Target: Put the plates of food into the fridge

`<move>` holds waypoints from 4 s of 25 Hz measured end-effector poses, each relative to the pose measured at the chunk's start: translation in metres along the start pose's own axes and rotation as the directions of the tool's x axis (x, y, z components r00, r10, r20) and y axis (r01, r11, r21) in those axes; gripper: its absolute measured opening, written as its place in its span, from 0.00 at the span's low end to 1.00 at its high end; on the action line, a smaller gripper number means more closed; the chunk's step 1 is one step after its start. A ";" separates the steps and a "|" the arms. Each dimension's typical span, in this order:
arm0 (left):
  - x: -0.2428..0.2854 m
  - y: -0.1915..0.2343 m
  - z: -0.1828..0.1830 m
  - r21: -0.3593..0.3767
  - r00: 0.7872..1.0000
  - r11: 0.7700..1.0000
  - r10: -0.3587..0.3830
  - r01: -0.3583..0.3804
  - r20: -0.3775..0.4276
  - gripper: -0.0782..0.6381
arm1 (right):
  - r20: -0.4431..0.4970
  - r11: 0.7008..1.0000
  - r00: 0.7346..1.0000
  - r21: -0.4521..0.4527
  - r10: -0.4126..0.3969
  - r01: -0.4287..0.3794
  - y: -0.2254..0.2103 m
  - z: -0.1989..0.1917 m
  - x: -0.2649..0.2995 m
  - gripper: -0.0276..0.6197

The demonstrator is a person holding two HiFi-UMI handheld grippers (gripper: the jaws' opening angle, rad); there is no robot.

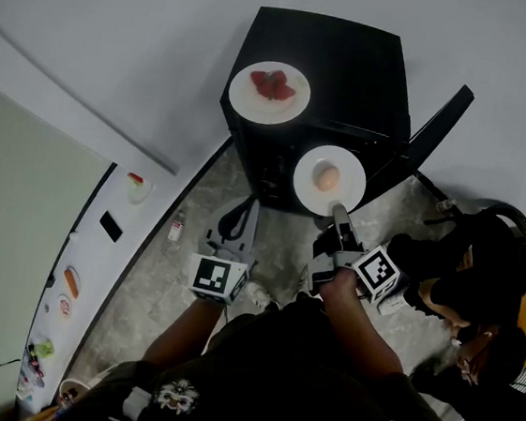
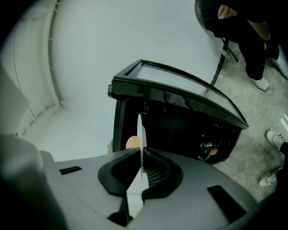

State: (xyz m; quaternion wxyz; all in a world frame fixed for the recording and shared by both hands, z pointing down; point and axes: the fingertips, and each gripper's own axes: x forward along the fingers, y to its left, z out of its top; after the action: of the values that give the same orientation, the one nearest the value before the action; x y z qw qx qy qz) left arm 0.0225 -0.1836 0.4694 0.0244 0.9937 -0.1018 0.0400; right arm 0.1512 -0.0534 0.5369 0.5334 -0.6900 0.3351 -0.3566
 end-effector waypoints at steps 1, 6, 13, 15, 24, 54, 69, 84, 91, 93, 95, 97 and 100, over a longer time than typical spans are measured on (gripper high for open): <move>0.001 0.001 -0.001 -0.001 1.000 1.000 0.001 -0.001 -0.003 0.14 | 0.004 1.000 1.000 0.001 -0.010 0.010 -0.003 0.001 0.003 0.10; 0.005 0.007 -0.005 0.006 1.000 1.000 0.006 -0.006 -0.015 0.14 | 0.031 0.999 0.999 0.016 -0.039 0.038 -0.018 0.007 0.020 0.10; 0.015 0.013 -0.007 0.002 1.000 1.000 0.014 -0.014 -0.019 0.14 | 0.077 0.997 0.995 0.055 -0.066 0.062 -0.033 0.018 0.049 0.10; 0.018 0.014 -0.009 0.002 1.000 1.000 0.015 -0.015 -0.024 0.14 | 0.099 0.995 0.992 0.071 -0.076 0.069 -0.038 0.022 0.057 0.10; 0.031 0.019 -0.017 -0.001 0.999 1.000 0.018 -0.018 -0.040 0.14 | 0.165 0.990 0.982 0.125 -0.092 0.072 -0.048 0.037 0.093 0.10; 0.051 0.029 -0.020 -0.005 0.997 1.000 0.030 -0.030 -0.075 0.14 | 0.246 0.974 0.961 0.214 -0.125 0.072 -0.068 0.061 0.143 0.10; 0.050 0.026 -0.022 -0.015 0.996 0.999 0.036 -0.038 -0.082 0.14 | 0.271 0.985 0.954 0.151 -0.127 0.089 -0.068 0.069 0.148 0.31; 0.050 0.021 -0.006 -0.006 0.998 1.000 0.030 -0.031 -0.053 0.14 | 0.023 0.902 1.000 -0.431 0.008 0.003 -0.013 0.011 0.108 0.36; 0.042 0.017 0.002 0.014 0.999 0.999 0.032 -0.031 -0.039 0.14 | -0.058 0.678 0.991 -0.724 0.119 -0.124 0.036 -0.004 0.076 0.34; 0.039 0.017 0.002 0.018 0.999 0.999 0.033 -0.032 -0.041 0.14 | -0.057 0.607 0.989 -0.784 0.135 -0.128 0.048 -0.002 0.064 0.27; 0.037 0.016 0.005 0.022 0.999 0.999 0.038 -0.037 -0.034 0.14 | -0.059 0.533 0.988 -0.836 0.146 -0.129 0.059 -0.001 0.052 0.23; 0.035 0.016 0.008 0.028 0.998 0.998 0.049 -0.048 -0.025 0.14 | -0.072 0.459 0.985 -0.878 0.155 -0.136 0.069 -0.001 0.042 0.17; 0.032 0.015 0.018 0.040 0.998 0.997 0.064 -0.064 0.005 0.14 | -0.115 0.344 0.981 -0.924 0.158 -0.164 0.084 -0.006 0.033 0.09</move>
State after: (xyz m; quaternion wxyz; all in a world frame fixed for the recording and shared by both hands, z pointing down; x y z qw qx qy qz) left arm 0.0523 -0.2054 0.4548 0.0027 0.9903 -0.1326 0.0409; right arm 0.1559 -0.1014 0.4610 0.0823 -0.8327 0.5450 -0.0526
